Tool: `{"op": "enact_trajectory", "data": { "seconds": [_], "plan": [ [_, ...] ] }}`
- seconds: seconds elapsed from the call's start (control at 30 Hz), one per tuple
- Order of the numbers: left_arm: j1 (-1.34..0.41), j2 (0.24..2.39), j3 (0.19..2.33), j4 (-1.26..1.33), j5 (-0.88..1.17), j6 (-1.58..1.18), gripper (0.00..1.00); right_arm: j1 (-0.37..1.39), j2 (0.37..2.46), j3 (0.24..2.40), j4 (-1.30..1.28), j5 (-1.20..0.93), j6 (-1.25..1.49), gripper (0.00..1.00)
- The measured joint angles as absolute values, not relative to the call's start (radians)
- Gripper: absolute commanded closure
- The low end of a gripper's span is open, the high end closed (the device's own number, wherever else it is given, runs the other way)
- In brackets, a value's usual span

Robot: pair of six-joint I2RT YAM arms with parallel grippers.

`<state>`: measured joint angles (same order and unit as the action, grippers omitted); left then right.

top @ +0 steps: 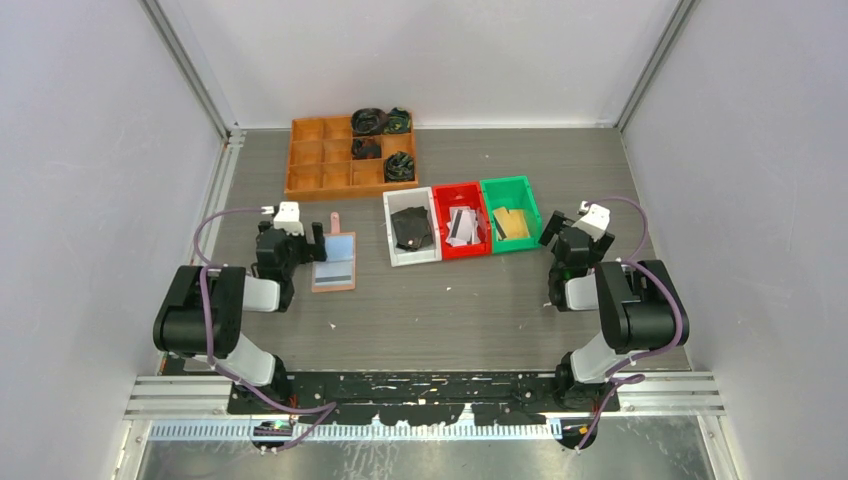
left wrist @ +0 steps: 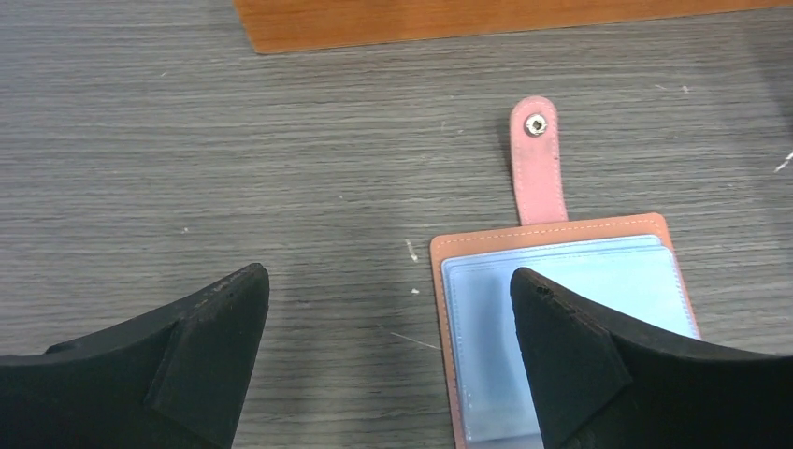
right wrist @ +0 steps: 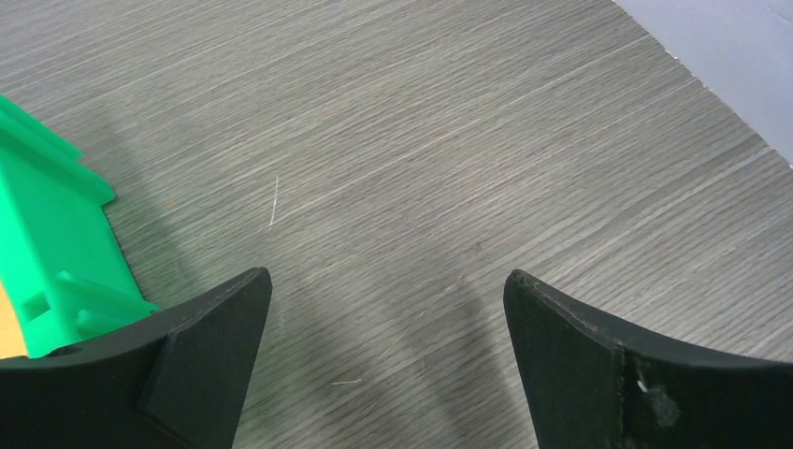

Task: Take the credit cards out of the card holder
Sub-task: Reset both arms

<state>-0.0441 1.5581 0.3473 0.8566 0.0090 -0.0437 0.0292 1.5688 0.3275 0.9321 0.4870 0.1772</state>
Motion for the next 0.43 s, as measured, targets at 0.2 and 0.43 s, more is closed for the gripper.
{"op": "enact_trajectory", "data": {
  "seconds": [0.2, 0.43],
  "plan": [
    [-0.044, 1.558, 0.348, 0.857, -0.026, -0.04, 0.0, 0.029, 1.569, 0.327, 0.93, 0.468, 0.182, 0.01],
    [-0.044, 1.558, 0.351, 0.855, -0.027, -0.036, 0.0, 0.029, 1.569, 0.327, 0.929, 0.464, 0.183, 0.0]
  ]
}}
